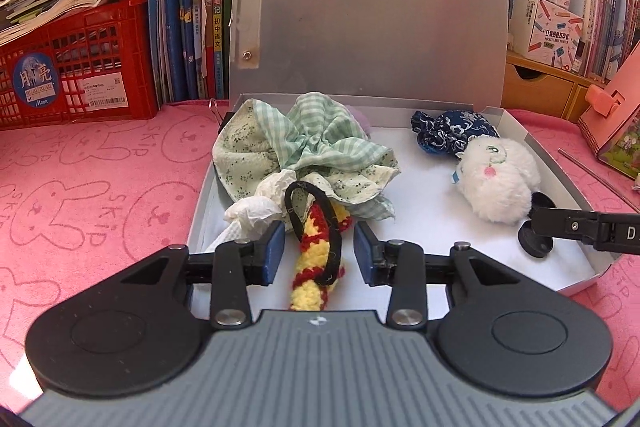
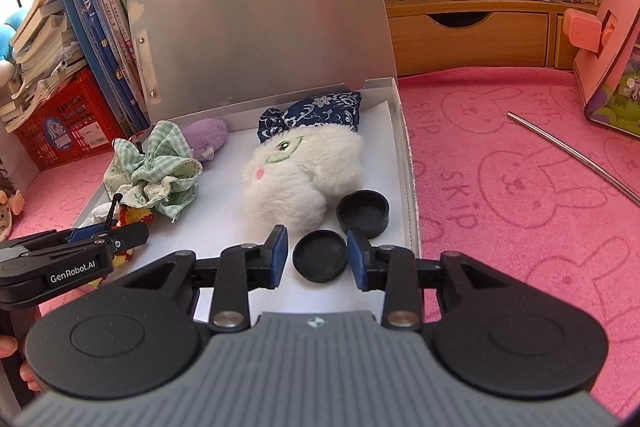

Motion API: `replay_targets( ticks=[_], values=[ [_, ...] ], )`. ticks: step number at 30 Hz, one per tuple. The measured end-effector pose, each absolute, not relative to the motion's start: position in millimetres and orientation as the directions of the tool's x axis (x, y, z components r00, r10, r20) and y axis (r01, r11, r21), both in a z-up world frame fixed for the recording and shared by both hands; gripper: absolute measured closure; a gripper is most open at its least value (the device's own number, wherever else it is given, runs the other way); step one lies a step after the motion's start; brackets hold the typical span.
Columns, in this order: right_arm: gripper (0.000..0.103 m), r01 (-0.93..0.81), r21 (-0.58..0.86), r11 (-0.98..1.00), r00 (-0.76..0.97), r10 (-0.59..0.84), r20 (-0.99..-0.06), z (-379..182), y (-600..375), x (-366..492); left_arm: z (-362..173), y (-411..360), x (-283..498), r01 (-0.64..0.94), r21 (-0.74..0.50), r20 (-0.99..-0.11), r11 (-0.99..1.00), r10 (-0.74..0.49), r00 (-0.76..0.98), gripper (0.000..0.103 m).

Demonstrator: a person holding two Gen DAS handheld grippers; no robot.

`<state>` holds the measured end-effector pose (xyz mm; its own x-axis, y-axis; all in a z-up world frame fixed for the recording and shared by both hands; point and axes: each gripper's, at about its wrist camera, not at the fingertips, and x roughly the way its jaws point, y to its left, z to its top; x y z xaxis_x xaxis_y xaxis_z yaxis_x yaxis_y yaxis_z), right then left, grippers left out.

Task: Organize objects
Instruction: 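Carry crocheted strip and black lid into the white box and open both tools, then lift both open tools back out of the box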

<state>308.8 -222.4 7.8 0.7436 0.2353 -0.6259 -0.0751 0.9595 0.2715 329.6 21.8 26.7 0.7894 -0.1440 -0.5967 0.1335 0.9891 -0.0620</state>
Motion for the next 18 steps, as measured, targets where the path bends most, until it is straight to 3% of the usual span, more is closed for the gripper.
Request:
replay_targets(
  ticks=[3, 6, 18],
  values=[
    [0.046, -0.083, 0.293, 0.953, 0.753, 0.252, -0.608, 16, -226, 303, 37, 22, 320, 0.142, -0.059, -0.568, 0.988, -0.150, 0.809, 0.033],
    [0.045, -0.091, 0.311, 0.946, 0.761, 0.267, -0.591, 24, -230, 295, 48, 21, 307, 0.150, -0.043, -0.544, 0.988, -0.149, 0.826, 0.029],
    [0.039, -0.194, 0.252, 0.948, 0.798, 0.301, -0.522, 53, -233, 228, 80, 23, 232, 0.254, -0.067, -0.463, 0.965, -0.256, 0.849, 0.024]
  ],
)
